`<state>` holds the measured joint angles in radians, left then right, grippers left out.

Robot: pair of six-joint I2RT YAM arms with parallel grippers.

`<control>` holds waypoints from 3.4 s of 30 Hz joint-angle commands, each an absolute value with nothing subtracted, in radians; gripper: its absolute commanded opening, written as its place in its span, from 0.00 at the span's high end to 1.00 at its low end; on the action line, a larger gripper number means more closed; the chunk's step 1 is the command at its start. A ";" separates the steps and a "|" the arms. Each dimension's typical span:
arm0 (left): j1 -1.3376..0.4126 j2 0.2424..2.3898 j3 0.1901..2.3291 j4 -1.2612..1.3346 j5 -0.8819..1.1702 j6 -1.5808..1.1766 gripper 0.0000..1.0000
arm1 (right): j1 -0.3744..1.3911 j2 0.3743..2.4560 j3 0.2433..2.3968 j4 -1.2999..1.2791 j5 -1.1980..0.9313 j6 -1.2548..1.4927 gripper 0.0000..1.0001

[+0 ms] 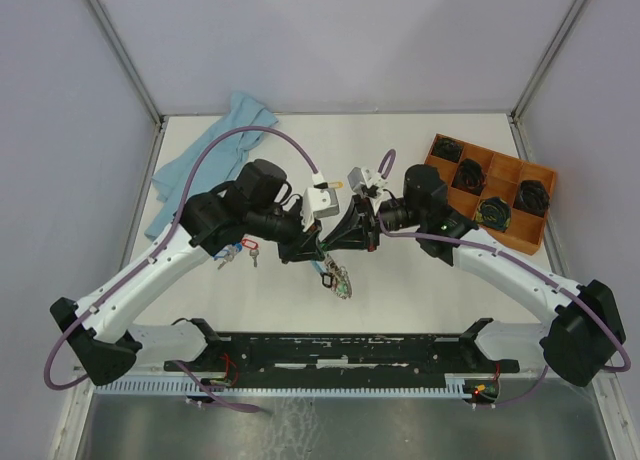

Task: Remove the keys from the keyring

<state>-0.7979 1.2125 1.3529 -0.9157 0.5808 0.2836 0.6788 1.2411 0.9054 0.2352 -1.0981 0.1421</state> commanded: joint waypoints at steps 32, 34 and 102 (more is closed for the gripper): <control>-0.756 0.553 0.616 0.253 0.352 -0.267 0.33 | 0.591 1.244 0.901 0.512 -1.080 0.497 0.99; -0.756 0.521 0.552 0.343 0.318 -0.338 0.32 | 0.571 1.246 0.894 0.551 -1.068 0.551 0.99; -0.756 0.874 0.833 0.099 0.267 -0.347 0.97 | 0.490 1.212 0.995 0.198 -1.052 0.285 0.48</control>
